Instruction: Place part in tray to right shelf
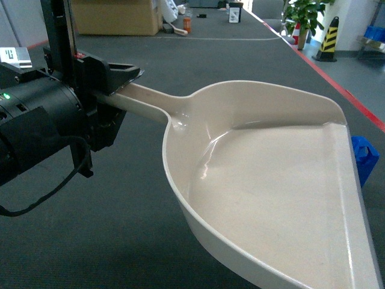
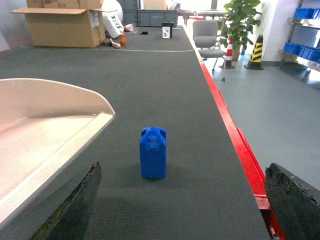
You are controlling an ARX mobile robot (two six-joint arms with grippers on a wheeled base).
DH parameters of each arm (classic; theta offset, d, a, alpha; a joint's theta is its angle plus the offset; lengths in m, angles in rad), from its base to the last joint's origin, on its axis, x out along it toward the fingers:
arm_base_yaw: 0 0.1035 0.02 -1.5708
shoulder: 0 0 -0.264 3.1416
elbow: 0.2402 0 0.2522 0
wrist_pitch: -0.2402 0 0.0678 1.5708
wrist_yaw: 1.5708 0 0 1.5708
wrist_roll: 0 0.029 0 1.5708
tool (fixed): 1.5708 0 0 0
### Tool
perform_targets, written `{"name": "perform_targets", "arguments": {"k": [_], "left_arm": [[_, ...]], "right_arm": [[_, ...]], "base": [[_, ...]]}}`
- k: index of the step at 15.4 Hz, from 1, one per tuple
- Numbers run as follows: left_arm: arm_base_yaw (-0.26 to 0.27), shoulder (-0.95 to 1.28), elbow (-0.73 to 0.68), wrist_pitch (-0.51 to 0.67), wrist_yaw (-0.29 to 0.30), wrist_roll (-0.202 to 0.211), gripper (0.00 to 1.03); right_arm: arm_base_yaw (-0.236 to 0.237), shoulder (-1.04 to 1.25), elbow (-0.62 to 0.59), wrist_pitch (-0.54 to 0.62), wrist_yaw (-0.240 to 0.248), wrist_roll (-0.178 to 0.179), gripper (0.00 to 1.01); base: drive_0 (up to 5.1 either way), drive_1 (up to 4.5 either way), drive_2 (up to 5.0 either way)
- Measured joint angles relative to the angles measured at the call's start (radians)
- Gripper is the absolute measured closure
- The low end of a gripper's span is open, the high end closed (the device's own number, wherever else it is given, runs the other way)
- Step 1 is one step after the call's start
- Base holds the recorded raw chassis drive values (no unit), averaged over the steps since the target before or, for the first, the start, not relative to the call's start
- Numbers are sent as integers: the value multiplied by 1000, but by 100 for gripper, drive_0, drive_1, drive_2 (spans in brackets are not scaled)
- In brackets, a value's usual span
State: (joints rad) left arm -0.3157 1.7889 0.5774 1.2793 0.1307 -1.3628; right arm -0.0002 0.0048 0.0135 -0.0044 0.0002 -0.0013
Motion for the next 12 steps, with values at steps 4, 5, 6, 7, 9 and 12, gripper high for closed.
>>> {"name": "perform_targets", "arguments": {"k": [4,5,6,7,9,12], "left_arm": [[-50,-10,0,2,-8,1,88],[-47,-10,0,1,-11,2,88],[-45,-10,0,2,-14,2,89],[-40,-10,0,2,-19,3,89],[-43,-11,0,0,-18,5,90],[-43,-12,0,0,-16,5,90]], "right_arm": [[0,0,0,0,0,0,3],[0,0,0,0,0,0,3],[29,38,34,-118,95,2,3],[-19,198,75,-151,168,-18,3],[-272,465,96,47,3,-92,3],[-373,977,264,308,-280,-196,3]], "base": [[0,0,0],[0,0,0],[0,0,0],[0,0,0],[0,0,0],[0,0,0]]}}
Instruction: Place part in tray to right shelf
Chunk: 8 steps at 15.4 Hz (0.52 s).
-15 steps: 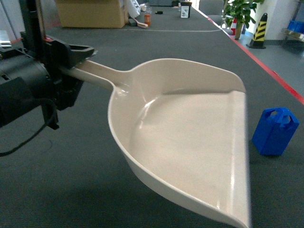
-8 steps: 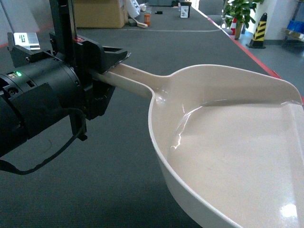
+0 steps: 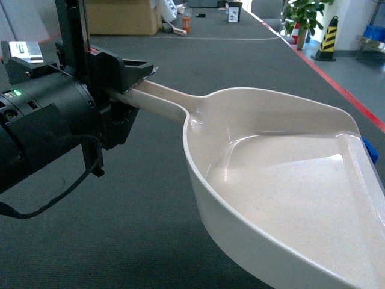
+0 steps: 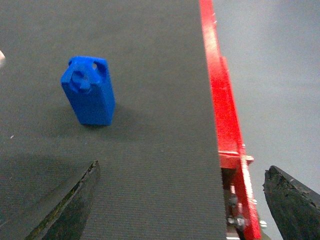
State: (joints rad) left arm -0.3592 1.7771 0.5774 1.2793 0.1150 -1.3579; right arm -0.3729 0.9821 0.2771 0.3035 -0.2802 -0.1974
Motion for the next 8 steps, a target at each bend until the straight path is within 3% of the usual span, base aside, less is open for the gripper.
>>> {"name": "perform_targets", "arguments": {"k": [3,4,6,8], "left_arm": [[0,0,0,1,-1,0,90],[0,0,0,1,0,0,90],[0,0,0,1,0,0,90],[0,0,0,1,-1,0,90]], "right_arm": [[86,391,196,3,-130,-58,3],[118,465,254,-19,-153,-76,3],[166,594,359,-22,-145,-112,3],[199,713,460,-28,-140,-116,3]], "base": [[0,0,0],[0,0,0],[0,0,0],[0,0,0]]}}
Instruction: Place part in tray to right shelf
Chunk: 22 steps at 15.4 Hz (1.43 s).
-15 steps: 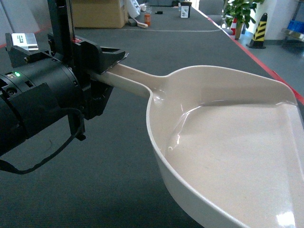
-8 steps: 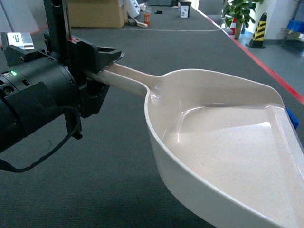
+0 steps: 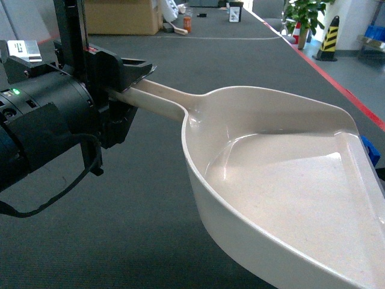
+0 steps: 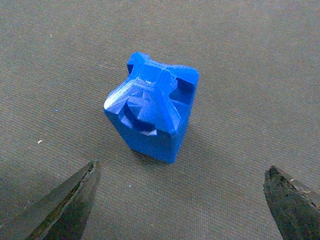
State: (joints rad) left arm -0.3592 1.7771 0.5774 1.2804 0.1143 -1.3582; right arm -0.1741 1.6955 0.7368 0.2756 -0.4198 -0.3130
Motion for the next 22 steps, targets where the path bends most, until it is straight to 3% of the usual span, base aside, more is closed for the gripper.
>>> {"name": "perform_targets", "arguments": {"k": [5,8,10,12,13,15,16,17,19,20,22], "left_arm": [[0,0,0,0,-1,0,90],[0,0,0,0,1,0,90],[0,0,0,0,1,0,90],[0,0,0,0,1,0,90],[0,0,0,-1,1,0,90],[0,0,0,0,0,0,90],[0,0,0,0,1,0,90],[0,0,0,0,1,0,90],[0,0,0,0,1,0,90],[0,0,0,0,1,0,90],[1,0,0,0,-1,0,90]], "right_arm": [[71,177,146,-36,-27,3,3],[103,243,173,35,35,6,4],[109,254,169,111,77,8,25],[106,248,138,146,77,30,47],[99,230,114,156,79,40,54],[51,143,46,159,109,52,54],[5,-46,-19,144,132,47,54],[24,-223,-30,131,99,75,54],[110,-381,-30,128,54,127,54],[186,-451,-30,129,25,170,54],[323,-480,-29,111,27,245,55]], "base": [[0,0,0],[0,0,0],[0,0,0],[0,0,0],[0,0,0],[0,0,0],[0,0,0],[0,0,0],[0,0,0],[0,0,0],[0,0,0]]}}
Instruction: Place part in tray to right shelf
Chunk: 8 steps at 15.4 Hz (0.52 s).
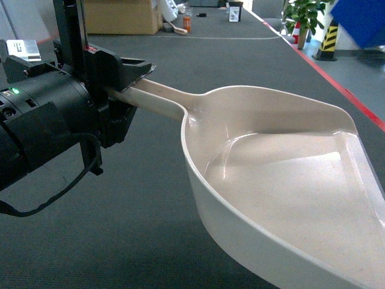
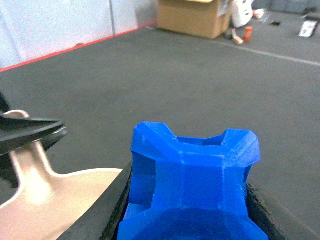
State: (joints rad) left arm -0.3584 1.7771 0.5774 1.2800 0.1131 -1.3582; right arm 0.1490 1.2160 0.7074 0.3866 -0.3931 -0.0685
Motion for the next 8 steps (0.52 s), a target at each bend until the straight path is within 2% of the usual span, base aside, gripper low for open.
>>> {"name": "perform_targets", "arguments": {"k": [1,2,3,4,6,8], "left_arm": [[0,0,0,0,2,0,90],[0,0,0,0,2,0,90],[0,0,0,0,2,0,90],[0,0,0,0,2,0,90],[0,0,0,-3,0,11,90],[0,0,0,-2,0,5,90]], "right_arm": [[79,19,-1,-22,20,23,55],[143,43,-1,-35,35,31,55],[177,61,-3,-39,40,42,55],[214,84,-3,-56,50,57,49],[230,106,-3,-84,77,96,28],[228,76,-3,-102,108,107,10]], "base": [[0,0,0],[0,0,0],[0,0,0],[0,0,0],[0,0,0],[0,0,0]]}}
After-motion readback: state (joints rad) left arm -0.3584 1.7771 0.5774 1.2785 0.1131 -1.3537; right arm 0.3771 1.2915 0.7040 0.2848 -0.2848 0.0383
